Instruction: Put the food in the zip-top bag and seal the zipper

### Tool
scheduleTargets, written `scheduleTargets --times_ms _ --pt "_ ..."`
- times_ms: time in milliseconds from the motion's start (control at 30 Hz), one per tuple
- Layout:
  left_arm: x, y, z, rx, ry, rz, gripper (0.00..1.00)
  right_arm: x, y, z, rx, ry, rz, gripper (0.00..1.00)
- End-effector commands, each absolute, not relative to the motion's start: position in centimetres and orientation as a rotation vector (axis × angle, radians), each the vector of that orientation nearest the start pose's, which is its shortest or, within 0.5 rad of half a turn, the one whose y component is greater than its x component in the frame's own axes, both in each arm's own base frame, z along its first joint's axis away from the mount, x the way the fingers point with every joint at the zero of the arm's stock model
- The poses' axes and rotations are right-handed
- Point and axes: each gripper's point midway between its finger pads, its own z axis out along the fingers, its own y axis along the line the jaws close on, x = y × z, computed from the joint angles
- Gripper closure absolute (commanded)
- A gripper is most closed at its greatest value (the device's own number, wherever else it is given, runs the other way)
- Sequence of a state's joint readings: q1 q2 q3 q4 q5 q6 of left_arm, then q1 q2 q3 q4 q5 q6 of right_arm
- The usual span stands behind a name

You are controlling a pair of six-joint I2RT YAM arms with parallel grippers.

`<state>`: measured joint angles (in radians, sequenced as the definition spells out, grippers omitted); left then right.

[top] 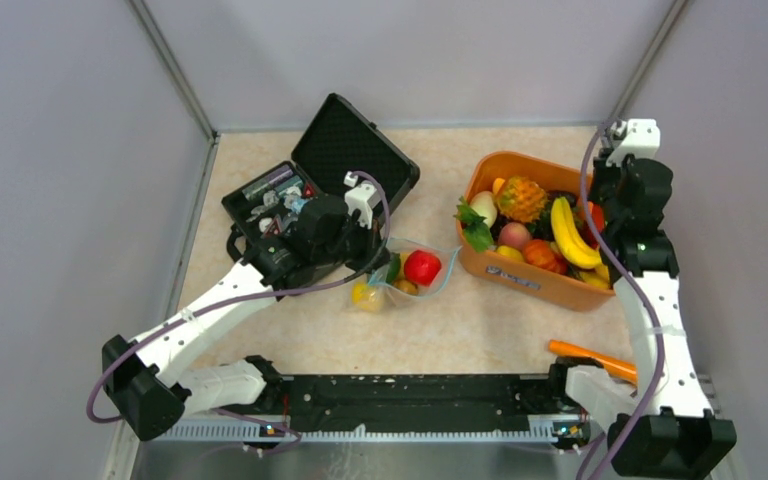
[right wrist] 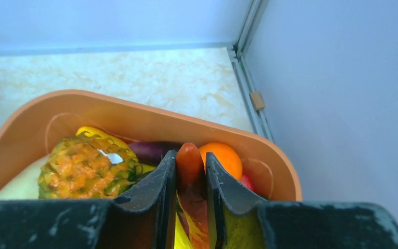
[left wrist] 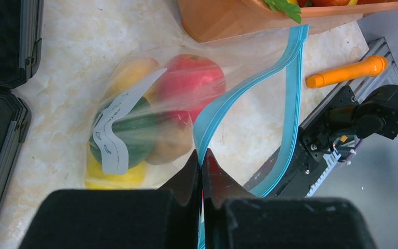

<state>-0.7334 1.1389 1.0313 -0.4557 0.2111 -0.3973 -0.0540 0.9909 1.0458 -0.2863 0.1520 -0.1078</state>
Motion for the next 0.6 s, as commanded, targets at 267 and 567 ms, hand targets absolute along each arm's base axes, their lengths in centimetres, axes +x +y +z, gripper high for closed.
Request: scheduleTargets --times_ms 267,567 --pt "22.8 -27.8 24.3 0.478 2.138 -0.914 1.00 30.8 6.8 41.3 0.057 1.363 0.629 1.00" --pt "23.1 -27.9 24.7 0.445 2.135 -0.919 1.00 26.0 16.9 40.4 -0.203 1.277 1.042 1.00"
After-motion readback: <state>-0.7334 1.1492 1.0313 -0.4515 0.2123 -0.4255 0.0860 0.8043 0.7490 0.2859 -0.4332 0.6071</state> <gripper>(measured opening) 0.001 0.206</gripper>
